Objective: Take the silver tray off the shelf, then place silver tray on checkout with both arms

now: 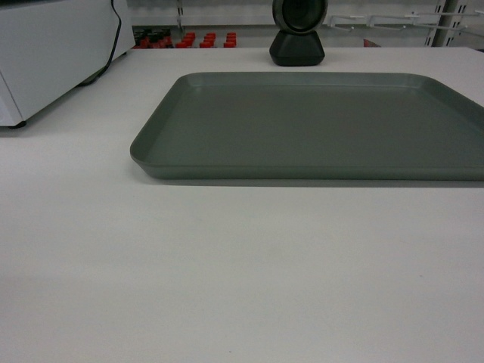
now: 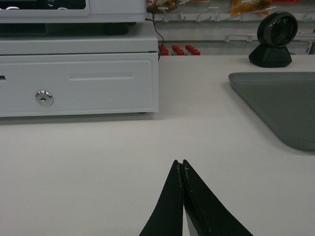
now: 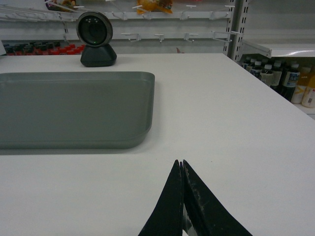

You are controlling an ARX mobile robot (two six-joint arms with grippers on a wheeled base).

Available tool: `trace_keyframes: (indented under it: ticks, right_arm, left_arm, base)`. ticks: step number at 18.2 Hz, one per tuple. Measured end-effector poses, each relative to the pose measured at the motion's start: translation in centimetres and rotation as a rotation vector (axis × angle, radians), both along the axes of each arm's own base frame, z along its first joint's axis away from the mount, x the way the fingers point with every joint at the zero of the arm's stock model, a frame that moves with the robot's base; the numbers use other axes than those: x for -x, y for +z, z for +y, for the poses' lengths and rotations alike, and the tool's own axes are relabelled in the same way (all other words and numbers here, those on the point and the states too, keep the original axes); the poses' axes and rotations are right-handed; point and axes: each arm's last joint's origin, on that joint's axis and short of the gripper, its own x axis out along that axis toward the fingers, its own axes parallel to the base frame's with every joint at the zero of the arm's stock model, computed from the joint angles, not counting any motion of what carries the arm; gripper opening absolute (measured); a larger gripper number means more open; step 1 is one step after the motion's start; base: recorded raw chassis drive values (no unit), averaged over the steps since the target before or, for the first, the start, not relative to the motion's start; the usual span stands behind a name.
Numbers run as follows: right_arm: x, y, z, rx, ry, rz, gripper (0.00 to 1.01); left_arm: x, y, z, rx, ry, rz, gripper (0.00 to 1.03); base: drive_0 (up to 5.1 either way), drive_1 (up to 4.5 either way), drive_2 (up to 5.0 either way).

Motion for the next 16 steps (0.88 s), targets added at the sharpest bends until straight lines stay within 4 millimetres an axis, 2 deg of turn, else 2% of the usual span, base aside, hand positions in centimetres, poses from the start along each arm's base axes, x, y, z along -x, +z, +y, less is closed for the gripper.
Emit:
trace_keyframes:
  ticks: [9,11,13,14,16]
  right_arm:
    - [1.2,0.0,0.0,0.0,0.0,-0.005,0.02]
    - [1.9,-0.7,0.0,0.0,0.002,0.051,0.02]
    - [2.3,0.0,0.0,0.0,0.001,-0.019,0.02]
    - [2.3,-0.2,0.0,0.0,0.0,0.0,0.02]
    - [2.3,-0.3,0.0,0.0,0.002,0.005,0.02]
  left_arm:
    - [1.3,-0.1,0.0,0.0,0.0,0.008,0.02]
    - [1.4,-0.1,0.0,0.0,0.002,0.006,0.02]
    - [1.9,-0.4,0.0,-0.001,0.0,0.042,0.02]
    - [2.3,-0.7,0.0,-0.001,-0.002,0.06,0.02]
    - [2.6,-0.1,0.0,-0.002,0.003,0.003,0.02]
  base:
    - [0.0,0.0,0.0]
    - [0.0,0.0,0.0]
    - [0.0,0.0,0.0]
    - [0.0,0.0,0.0]
    - [0.0,0.0,0.0]
